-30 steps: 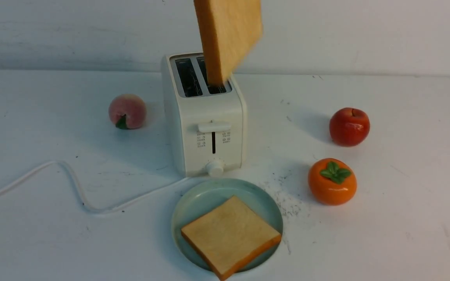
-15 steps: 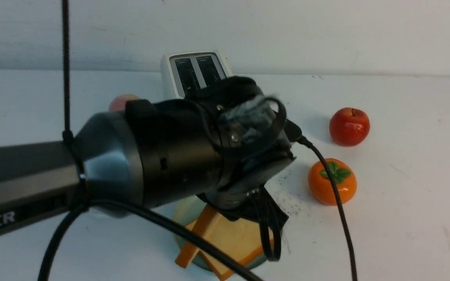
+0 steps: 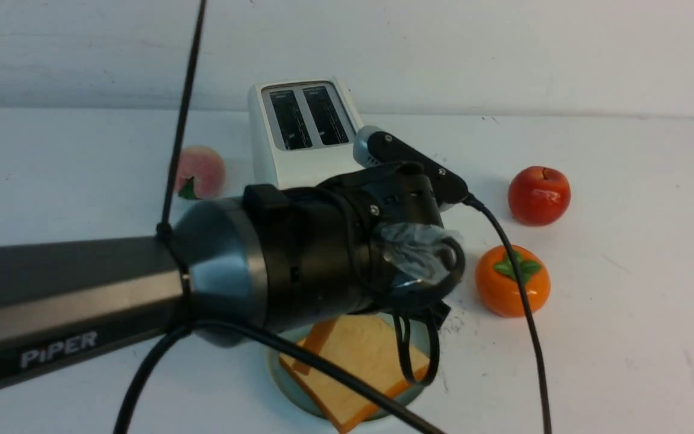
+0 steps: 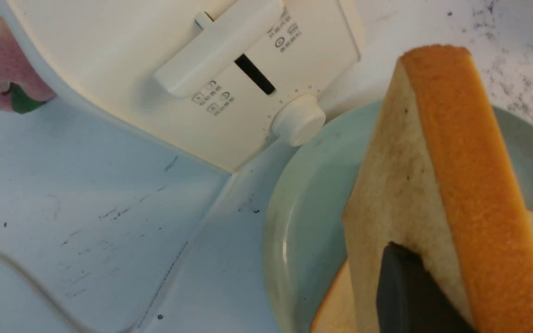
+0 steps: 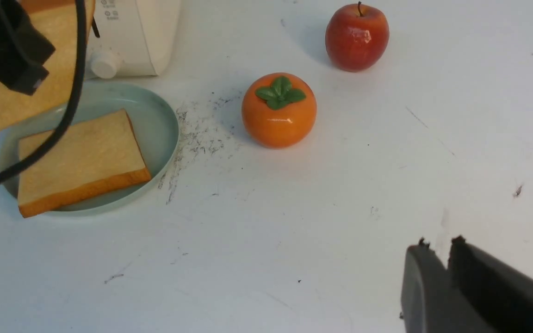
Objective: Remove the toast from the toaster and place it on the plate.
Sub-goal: Use the left arm to put a slice of bread into the empty plate
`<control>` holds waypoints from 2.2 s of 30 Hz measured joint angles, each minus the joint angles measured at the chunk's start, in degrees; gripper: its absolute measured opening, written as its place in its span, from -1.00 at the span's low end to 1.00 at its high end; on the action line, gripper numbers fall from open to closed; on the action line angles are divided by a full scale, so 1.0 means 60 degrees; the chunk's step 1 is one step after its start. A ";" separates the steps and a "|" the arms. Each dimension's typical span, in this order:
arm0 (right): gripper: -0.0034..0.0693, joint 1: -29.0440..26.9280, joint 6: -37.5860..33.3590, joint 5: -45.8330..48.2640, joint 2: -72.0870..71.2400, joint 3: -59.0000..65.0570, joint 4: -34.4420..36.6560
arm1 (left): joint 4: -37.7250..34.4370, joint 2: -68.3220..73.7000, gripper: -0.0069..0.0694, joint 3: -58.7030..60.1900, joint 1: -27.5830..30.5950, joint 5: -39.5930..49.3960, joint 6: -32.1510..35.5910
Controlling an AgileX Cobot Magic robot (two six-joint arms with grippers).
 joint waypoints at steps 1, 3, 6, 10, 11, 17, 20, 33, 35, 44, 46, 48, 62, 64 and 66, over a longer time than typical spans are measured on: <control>-0.68 0.0000 0.0000 0.0000 0.0000 0.0000 0.0000 | 0.0000 0.0173 -0.51 0.0000 0.0000 -0.0008 0.0000; -0.68 0.0000 0.0000 0.0000 0.0000 0.0000 0.0000 | 0.0000 0.0404 -0.51 0.0000 0.0000 -0.0018 0.0000; -0.67 0.0000 0.0000 0.0000 0.0000 0.0000 0.0000 | 0.0010 0.0768 -0.51 0.0000 0.0000 -0.0042 0.0009; -0.67 0.0000 0.0000 0.0000 0.0000 0.0000 0.0000 | 0.0073 0.0841 -0.51 0.0000 -0.0008 -0.0073 0.0009; -0.67 0.0000 0.0000 0.0000 0.0000 0.0000 0.0000 | 0.0072 0.0860 -0.51 0.0000 -0.0008 -0.0084 0.0009; -0.67 0.0000 0.0000 0.0000 0.0000 0.0000 0.0000 | -0.0027 0.0879 -0.51 0.0000 -0.0008 -0.0160 -0.0015; -0.66 0.0000 0.0000 0.0000 0.0000 0.0000 0.0000 | -0.0211 0.0879 -0.51 0.0000 -0.0008 -0.0188 -0.0022; -0.64 0.0000 0.0000 0.0000 0.0000 0.0000 0.0000 | -0.0917 0.0883 -0.25 0.0000 -0.0008 -0.0270 -0.0022; -0.64 0.0000 0.0000 0.0000 0.0000 0.0000 0.0000 | -0.1039 0.0890 -0.11 0.0000 -0.0008 -0.0250 -0.0022; -0.64 0.0000 0.0000 0.0000 0.0000 0.0000 0.0008 | -0.1586 0.0902 0.24 0.0000 -0.0008 -0.0272 -0.0691; -0.63 0.0000 0.0000 0.0000 0.0000 0.0000 0.0018 | -0.1785 0.0914 0.28 0.0000 -0.0008 -0.0323 -0.0792; -0.63 0.0000 0.0000 0.0000 0.0000 0.0000 0.0039 | -0.2055 0.0936 0.31 0.0000 -0.0008 -0.0447 -0.0846; -0.60 0.0000 0.0000 0.0000 0.0000 0.0000 0.0079 | -0.2545 0.0967 0.35 0.0000 -0.0008 -0.0955 -0.1671; -0.60 0.0000 0.0000 0.0000 0.0000 0.0000 0.0079 | -0.2545 0.0967 0.35 0.0000 -0.0008 -0.1024 -0.1862; -0.59 0.0000 0.0000 0.0000 0.0000 0.0008 0.0079 | -0.2552 0.0974 0.35 0.0000 -0.0008 -0.1040 -0.1919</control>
